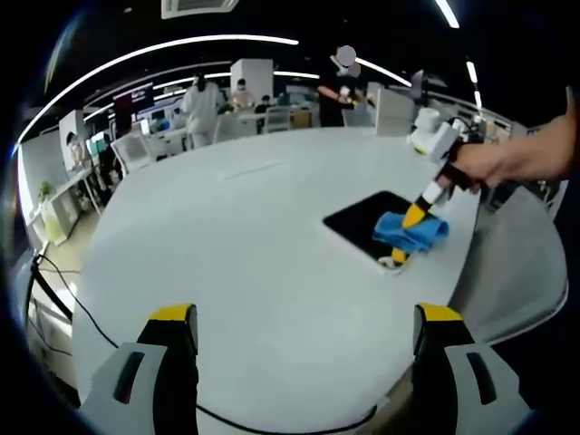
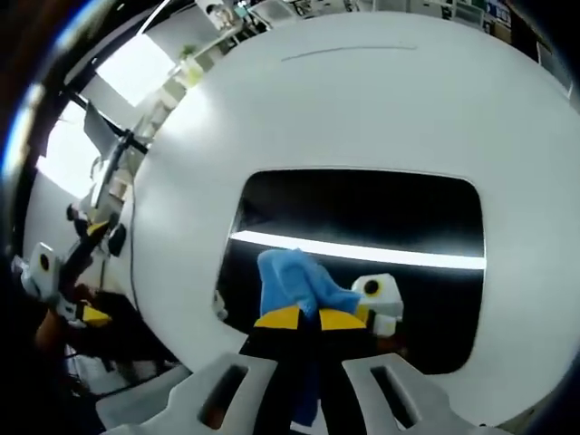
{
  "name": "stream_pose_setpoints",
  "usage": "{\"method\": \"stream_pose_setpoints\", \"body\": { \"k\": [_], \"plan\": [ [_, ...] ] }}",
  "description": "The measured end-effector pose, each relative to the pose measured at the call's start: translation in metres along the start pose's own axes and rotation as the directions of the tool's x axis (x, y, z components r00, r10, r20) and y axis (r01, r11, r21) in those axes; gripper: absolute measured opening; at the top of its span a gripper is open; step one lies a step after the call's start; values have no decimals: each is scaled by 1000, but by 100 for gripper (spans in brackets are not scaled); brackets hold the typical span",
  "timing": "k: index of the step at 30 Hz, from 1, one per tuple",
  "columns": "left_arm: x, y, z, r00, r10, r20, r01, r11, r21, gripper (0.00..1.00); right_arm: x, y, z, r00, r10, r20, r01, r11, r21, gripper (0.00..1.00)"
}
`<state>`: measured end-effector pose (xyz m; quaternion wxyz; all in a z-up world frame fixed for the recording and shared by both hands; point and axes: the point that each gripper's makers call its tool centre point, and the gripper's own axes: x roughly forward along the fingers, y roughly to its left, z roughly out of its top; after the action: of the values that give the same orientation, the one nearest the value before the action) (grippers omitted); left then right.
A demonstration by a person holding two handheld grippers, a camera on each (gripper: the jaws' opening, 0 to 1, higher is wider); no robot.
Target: Wipe the mirror surface with the cleaning cloth until all visible marks leave the cleaned area.
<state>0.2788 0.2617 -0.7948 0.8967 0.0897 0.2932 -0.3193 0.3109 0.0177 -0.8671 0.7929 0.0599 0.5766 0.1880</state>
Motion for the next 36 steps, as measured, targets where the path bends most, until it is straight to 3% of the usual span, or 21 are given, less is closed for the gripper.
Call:
{"method": "stream_pose_setpoints", "body": {
  "k": [14, 36],
  "plan": [
    [0, 4, 5, 1000, -25, 3, 25, 1000, 11, 100, 11, 30, 5, 999, 28, -17, -28, 999, -26, 0],
    [-8, 11, 3, 999, -5, 32, 6, 1000, -27, 100, 22, 63, 7, 998, 60, -17, -61, 997, -49, 0]
  ]
}}
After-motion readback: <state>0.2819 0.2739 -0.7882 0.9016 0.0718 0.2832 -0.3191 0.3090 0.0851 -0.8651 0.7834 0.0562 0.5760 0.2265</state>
